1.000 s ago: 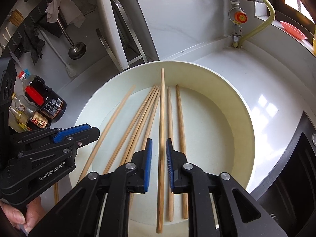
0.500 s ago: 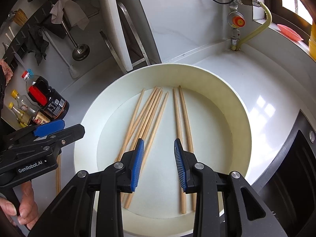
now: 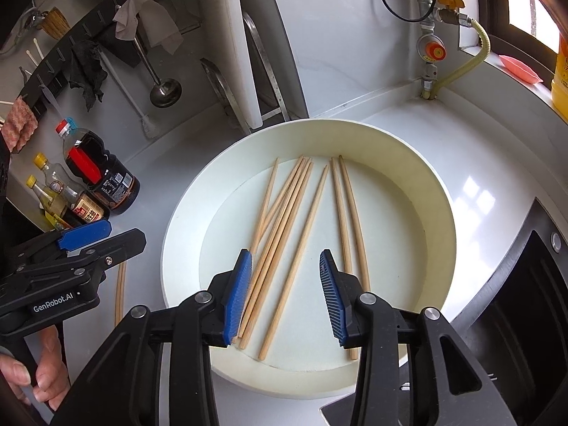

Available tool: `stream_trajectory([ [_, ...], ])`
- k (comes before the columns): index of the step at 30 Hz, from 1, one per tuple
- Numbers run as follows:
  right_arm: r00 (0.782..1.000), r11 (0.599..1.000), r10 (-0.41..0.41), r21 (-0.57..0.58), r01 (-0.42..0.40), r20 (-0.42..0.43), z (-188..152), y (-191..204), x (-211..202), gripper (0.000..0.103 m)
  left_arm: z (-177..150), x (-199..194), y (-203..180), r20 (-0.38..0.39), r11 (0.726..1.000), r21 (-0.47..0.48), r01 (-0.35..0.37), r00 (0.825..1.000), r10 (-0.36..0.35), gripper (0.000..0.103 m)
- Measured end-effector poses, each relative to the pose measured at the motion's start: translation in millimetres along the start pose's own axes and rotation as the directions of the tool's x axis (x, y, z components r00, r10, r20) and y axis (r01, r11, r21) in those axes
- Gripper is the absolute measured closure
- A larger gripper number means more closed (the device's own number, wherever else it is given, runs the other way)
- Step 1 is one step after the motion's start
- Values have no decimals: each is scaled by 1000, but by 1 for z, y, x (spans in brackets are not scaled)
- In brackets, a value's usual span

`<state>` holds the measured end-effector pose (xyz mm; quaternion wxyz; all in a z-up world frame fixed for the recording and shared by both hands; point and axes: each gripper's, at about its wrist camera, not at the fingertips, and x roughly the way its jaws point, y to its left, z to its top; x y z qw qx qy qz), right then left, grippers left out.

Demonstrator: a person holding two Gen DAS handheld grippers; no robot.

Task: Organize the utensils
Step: 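Move both open tools back toward the last chopsticks on the counter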

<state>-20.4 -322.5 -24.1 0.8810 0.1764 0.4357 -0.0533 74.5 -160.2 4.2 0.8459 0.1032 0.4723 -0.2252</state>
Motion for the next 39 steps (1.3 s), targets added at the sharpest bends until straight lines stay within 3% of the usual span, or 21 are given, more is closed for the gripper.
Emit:
stream_trajectory([
  [13, 999, 996, 33, -88, -35, -16, -14, 42, -7, 57, -28, -26, 36, 27, 998, -59, -15, 999, 17, 34],
  [39, 988, 948, 114, -285, -140, -107, -49, 176, 8, 53, -107, -53, 159, -21, 970, -211, -122, 992, 121, 34],
])
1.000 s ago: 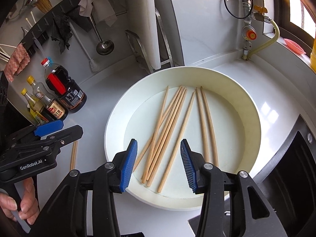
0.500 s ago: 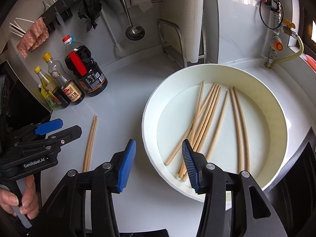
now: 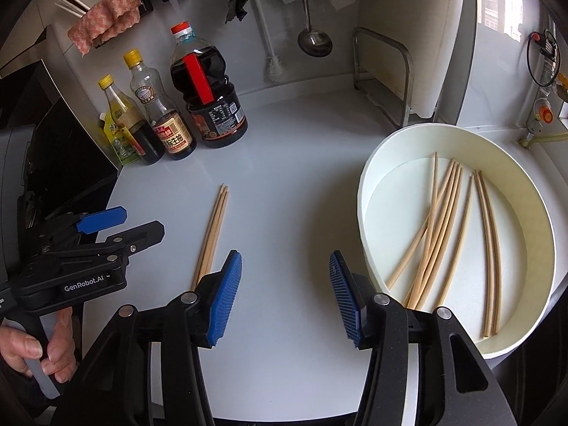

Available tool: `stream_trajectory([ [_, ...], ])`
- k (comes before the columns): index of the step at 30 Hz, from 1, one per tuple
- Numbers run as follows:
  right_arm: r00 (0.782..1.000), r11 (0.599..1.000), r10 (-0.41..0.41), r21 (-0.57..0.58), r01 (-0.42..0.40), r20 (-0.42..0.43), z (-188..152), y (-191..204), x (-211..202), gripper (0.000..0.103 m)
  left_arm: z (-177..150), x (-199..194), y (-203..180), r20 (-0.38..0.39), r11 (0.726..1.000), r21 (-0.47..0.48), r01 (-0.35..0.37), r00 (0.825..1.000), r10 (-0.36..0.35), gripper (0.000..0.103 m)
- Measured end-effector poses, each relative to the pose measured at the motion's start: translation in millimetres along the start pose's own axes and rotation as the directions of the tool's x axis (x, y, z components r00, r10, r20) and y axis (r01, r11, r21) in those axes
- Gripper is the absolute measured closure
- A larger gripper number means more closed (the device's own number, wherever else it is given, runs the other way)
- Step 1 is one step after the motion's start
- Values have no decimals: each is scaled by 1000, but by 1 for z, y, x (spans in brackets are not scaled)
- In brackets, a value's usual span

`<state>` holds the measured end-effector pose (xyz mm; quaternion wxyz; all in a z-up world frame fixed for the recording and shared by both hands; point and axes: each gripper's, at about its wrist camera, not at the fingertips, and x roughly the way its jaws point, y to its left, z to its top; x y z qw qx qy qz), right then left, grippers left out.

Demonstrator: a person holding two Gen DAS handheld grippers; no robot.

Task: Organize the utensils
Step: 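Move both open tools back toward the last chopsticks on the counter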

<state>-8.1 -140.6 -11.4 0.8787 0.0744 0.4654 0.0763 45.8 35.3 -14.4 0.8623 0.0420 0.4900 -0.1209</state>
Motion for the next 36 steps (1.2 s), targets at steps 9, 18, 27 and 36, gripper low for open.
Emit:
stream_trajectory([
  [9, 999, 1000, 20, 14, -20, -27, -12, 27, 18, 52, -17, 7, 34, -37, 999, -23, -26, 999, 25, 33],
  [18, 998, 999, 33, 19, -32, -47, -16, 51, 38, 51, -32, 16, 57, -61, 999, -41, -28, 998, 26, 29],
  [27, 996, 1000, 28, -2, -28, -88, -15, 69, 64, 48, -40, 24, 79, -68, 996, -81, -32, 997, 26, 20],
  [36, 985, 1000, 2, -23, -6, -175, -26, 73, 103, 48, -52, 39, 94, -85, 991, -117, -61, 995, 51, 18],
])
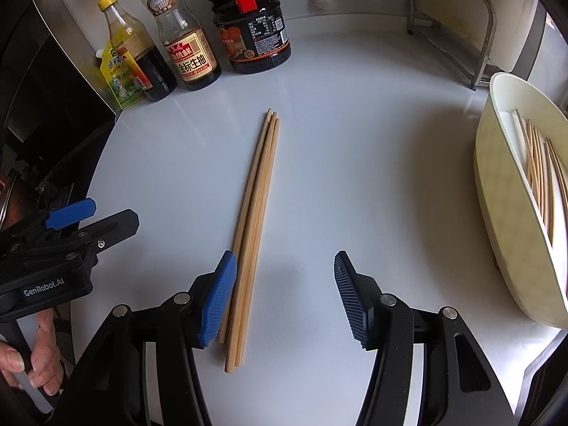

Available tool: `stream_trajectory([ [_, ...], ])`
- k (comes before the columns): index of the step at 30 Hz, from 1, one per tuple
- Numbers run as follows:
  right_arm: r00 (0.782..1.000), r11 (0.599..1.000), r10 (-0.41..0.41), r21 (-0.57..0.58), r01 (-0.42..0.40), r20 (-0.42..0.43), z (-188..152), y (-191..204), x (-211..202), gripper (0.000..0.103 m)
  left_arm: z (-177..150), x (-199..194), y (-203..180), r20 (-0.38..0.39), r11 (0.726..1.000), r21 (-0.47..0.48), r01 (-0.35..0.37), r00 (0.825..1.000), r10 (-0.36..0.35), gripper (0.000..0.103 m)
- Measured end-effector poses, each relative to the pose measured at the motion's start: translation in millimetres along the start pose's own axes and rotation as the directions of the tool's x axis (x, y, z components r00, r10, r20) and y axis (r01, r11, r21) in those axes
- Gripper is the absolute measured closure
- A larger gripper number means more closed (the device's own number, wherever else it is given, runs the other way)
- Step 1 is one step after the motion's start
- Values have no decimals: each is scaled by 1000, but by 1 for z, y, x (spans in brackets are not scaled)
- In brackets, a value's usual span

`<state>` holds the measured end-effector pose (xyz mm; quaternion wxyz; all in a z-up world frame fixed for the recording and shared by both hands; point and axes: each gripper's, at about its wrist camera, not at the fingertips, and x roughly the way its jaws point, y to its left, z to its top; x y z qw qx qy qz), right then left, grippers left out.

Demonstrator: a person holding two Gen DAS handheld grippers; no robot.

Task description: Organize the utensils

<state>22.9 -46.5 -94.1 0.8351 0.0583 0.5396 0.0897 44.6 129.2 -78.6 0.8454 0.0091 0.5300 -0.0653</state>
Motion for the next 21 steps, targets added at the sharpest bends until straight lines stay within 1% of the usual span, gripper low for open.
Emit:
stream_trajectory([
  [8, 999, 1000, -4, -26, 3, -41, 1, 7, 19, 48, -5, 8, 0, -8, 1000, -5, -4, 1000, 4, 18],
  [15, 999, 999, -12, -43, 10, -51, 2, 9, 28, 47, -5, 10, 1, -7, 1000, -12, -5, 1000, 4, 18],
  [21, 998, 998, -39, -42, 37, -44, 1, 3, 31, 47, -3, 11, -2, 0, 1000, -5, 2, 1000, -2, 18],
])
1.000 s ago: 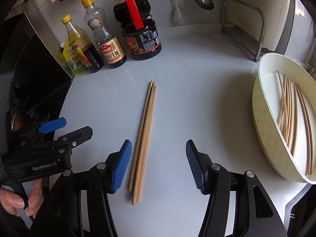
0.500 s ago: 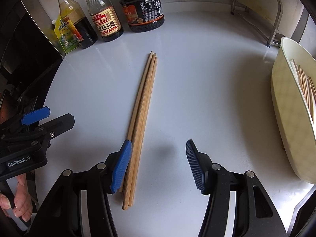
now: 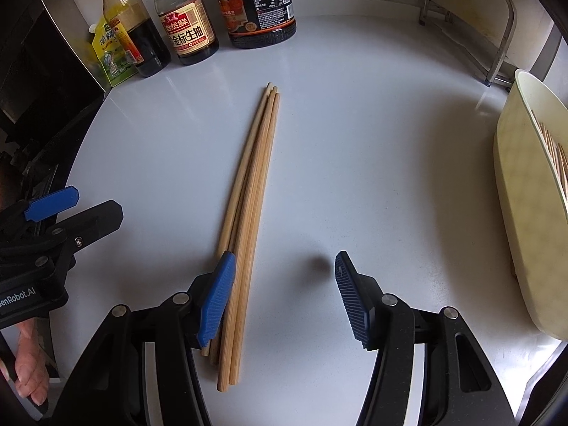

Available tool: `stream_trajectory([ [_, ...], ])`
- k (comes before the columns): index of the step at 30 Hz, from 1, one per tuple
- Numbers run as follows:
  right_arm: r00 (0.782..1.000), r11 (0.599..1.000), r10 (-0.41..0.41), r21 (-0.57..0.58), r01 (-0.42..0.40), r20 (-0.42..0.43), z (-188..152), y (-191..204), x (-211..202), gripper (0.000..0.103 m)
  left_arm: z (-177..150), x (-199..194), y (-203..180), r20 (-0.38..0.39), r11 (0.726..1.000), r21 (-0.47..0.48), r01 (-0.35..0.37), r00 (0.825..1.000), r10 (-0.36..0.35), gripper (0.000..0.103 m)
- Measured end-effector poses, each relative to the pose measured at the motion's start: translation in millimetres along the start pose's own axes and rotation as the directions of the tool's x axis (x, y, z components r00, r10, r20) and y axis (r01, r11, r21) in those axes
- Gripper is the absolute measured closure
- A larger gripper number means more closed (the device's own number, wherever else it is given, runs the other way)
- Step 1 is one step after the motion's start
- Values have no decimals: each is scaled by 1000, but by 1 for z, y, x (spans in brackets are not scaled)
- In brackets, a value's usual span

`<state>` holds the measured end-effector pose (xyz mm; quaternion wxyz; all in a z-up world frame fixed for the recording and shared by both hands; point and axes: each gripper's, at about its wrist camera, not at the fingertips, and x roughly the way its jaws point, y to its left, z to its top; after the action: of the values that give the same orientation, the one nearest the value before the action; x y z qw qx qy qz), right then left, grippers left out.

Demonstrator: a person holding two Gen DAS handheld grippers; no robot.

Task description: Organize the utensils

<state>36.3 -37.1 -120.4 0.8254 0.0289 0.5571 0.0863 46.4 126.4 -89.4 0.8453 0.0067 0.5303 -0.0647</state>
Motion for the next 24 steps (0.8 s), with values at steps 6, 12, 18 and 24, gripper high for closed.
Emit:
stream_trajectory([
  [6, 1000, 1000, -11, 14, 11, -3, -1, -7, 1, 47, 2, 6, -9, 0, 1000, 17, 12, 1000, -12, 18],
  [12, 1000, 1000, -16, 18, 16, 4, -3, -13, -1, 47, 5, 14, -20, -6, 999, 36, 18, 1000, -18, 18],
  [18, 1000, 1000, -19, -3, 19, 5, -2, -9, 2, 46, 7, 17, -25, -8, 999, 45, 20, 1000, -19, 18],
  [24, 999, 998, -40, -43, 40, 4, -2, -1, 6, 47, 9, 20, -27, -11, 999, 47, 26, 1000, -26, 18],
])
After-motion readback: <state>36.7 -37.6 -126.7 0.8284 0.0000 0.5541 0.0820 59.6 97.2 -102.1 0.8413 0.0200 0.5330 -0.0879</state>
